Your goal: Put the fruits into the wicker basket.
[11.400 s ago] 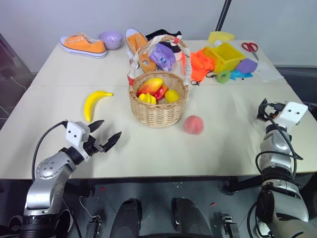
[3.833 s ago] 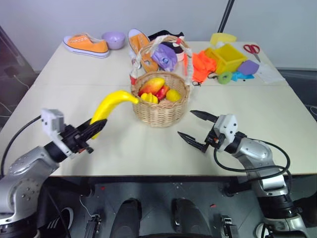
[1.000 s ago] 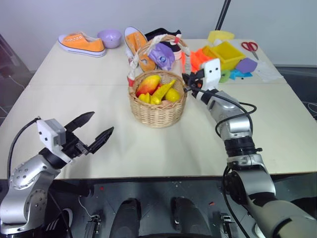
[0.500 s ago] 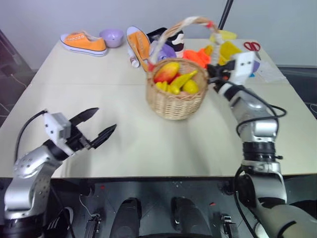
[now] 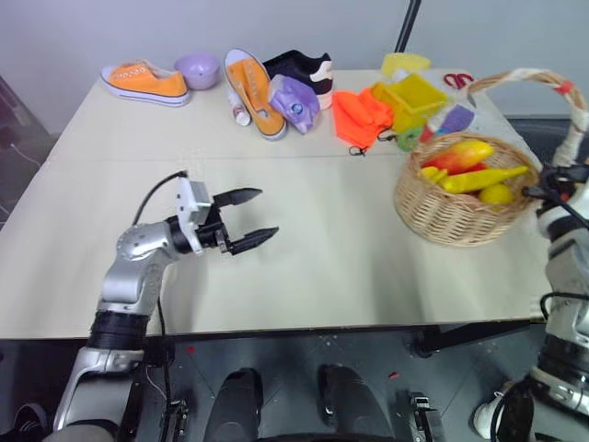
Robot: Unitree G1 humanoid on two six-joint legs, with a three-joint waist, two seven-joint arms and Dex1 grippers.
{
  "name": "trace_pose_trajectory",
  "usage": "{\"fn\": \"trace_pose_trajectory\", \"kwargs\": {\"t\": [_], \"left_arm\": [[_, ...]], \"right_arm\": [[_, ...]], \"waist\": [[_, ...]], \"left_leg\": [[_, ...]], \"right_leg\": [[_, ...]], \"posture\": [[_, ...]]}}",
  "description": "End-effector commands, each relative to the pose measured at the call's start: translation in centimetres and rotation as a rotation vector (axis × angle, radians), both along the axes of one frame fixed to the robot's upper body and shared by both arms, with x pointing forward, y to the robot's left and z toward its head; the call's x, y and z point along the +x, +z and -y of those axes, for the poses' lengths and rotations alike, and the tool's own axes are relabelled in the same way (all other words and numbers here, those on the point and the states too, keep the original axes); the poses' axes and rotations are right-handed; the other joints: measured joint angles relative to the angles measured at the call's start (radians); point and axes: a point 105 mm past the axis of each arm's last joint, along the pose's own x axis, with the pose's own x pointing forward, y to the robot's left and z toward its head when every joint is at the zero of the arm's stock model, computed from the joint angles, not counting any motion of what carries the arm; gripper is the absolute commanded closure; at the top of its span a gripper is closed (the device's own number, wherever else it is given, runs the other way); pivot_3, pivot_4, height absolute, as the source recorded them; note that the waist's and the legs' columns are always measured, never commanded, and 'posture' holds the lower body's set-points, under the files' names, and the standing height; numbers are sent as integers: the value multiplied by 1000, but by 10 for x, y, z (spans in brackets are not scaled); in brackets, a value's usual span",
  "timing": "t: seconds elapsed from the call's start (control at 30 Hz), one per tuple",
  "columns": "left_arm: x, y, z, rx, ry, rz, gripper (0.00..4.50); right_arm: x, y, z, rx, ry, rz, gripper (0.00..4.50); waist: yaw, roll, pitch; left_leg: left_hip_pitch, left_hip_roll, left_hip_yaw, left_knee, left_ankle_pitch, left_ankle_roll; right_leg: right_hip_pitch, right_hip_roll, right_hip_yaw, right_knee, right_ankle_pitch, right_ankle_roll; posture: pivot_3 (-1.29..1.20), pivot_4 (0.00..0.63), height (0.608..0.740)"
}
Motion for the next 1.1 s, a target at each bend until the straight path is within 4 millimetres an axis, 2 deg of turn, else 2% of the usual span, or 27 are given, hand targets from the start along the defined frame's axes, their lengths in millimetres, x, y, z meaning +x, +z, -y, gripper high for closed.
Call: {"fn": "trace_pose_trajectory", "kwargs": {"t": [0.03, 0.23, 0.4, 0.47, 0.5, 0.7, 0.83, 0.9, 1.03, 1.1], "left_arm": [[3, 8, 9, 4, -47, 58, 12], [3, 9, 18, -19, -76, 60, 12], [0, 5, 19, -16, -72, 59, 12], [0, 5, 18, -16, -65, 60, 12], [0, 5, 17, -18, -60, 59, 12], [-2, 3, 12, -19, -42, 53, 12], [-1, 1, 7, -18, -13, 54, 12], [-1, 0, 3, -20, -1, 50, 12], [1, 0, -9, -27, 69, 52, 12], [10, 0, -25, -41, 178, 61, 12]], "right_arm": [[-19, 24, 1, -6, -58, 119, 4488], [-31, 8, 17, 91, -190, 125, 4488], [-21, -5, 5, 98, -111, 90, 4488], [-19, -8, 5, 73, -109, 81, 3460], [-18, -8, 6, 82, -105, 84, 3154], [-19, -8, 2, 41, -70, 66, 157], [-37, -12, 0, 55, -58, 61, 71], [-48, -15, -11, 64, -34, 72, 71], [-64, -14, -60, -8, 106, 110, 71], [-65, -18, -86, 5, 195, 144, 71]], "waist": [[-4, 0, 0], [-5, 0, 0], [-7, 1, 0], [-8, 1, 0], [-8, 1, 0], [-4, 2, -1], [4, 2, -1], [14, 3, -1], [15, 5, -3], [13, 5, -3]], "left_leg": [[0, 0, -1, 0, 0, 0], [0, 0, -1, 1, 0, 0], [0, 0, -1, 1, 0, 0], [0, 0, -1, 1, 0, 0], [0, 0, -1, 1, 0, 0], [0, 0, -2, 1, 0, 0], [0, 0, -2, 1, 0, 0], [0, 0, -2, 1, 0, 0], [0, 0, -3, 1, 0, 0], [0, 0, -3, 1, 0, 0]], "right_leg": [[0, 1, 0, 0, 0, 0], [1, 1, 1, 0, 0, 0], [1, 1, 1, 0, 0, 0], [1, 1, 1, 0, 0, 0], [1, 1, 1, 0, 0, 0], [1, 1, 1, 0, 0, 0], [1, 1, 1, 0, 0, 0], [1, 1, 1, 0, 0, 0], [1, 2, 0, 1, -1, 1], [1, 2, 0, 1, -1, 1]], "posture": [[0, 150, 740], [0, 150, 740], [0, 150, 740], [0, 150, 740], [0, 150, 740], [0, 150, 740], [0, 150, 740], [0, 150, 740], [0, 150, 740], [0, 150, 740]]}}
